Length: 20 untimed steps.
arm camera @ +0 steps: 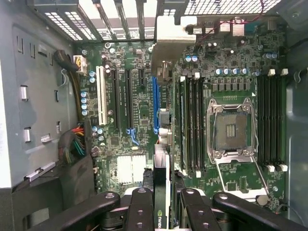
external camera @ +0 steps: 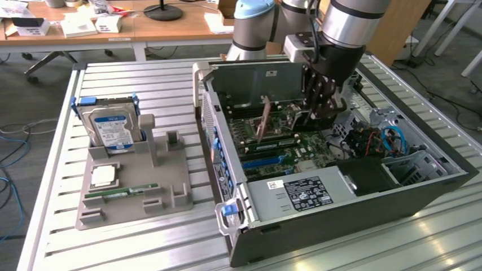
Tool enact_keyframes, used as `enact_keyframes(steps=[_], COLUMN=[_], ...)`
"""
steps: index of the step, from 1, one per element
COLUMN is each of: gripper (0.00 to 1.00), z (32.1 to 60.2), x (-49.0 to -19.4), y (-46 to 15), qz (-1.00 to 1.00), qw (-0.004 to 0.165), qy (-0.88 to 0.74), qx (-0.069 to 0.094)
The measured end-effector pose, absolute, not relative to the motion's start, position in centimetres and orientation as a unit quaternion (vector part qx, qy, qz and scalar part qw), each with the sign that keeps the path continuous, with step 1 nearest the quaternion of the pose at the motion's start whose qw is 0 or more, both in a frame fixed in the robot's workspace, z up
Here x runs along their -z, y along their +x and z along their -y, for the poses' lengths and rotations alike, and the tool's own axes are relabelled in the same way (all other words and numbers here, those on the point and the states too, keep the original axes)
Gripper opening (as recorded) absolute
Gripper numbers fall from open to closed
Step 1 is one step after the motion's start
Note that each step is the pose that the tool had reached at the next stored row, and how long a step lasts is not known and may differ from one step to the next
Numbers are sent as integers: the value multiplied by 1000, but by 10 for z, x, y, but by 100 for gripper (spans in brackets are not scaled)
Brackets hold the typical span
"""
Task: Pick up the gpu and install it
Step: 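Insert the gpu into the slot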
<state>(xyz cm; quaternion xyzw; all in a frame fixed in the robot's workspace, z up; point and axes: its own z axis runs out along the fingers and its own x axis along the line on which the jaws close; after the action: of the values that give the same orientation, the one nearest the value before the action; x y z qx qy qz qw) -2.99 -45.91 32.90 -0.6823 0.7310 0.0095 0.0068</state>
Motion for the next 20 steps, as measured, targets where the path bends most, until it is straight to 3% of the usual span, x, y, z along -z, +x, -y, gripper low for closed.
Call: enact_keyframes(steps=[20], gripper=[26], z=[459], x=[-311], y=[-33], qz=[-722], qw=[7], qy=[-692], qx=[-10])
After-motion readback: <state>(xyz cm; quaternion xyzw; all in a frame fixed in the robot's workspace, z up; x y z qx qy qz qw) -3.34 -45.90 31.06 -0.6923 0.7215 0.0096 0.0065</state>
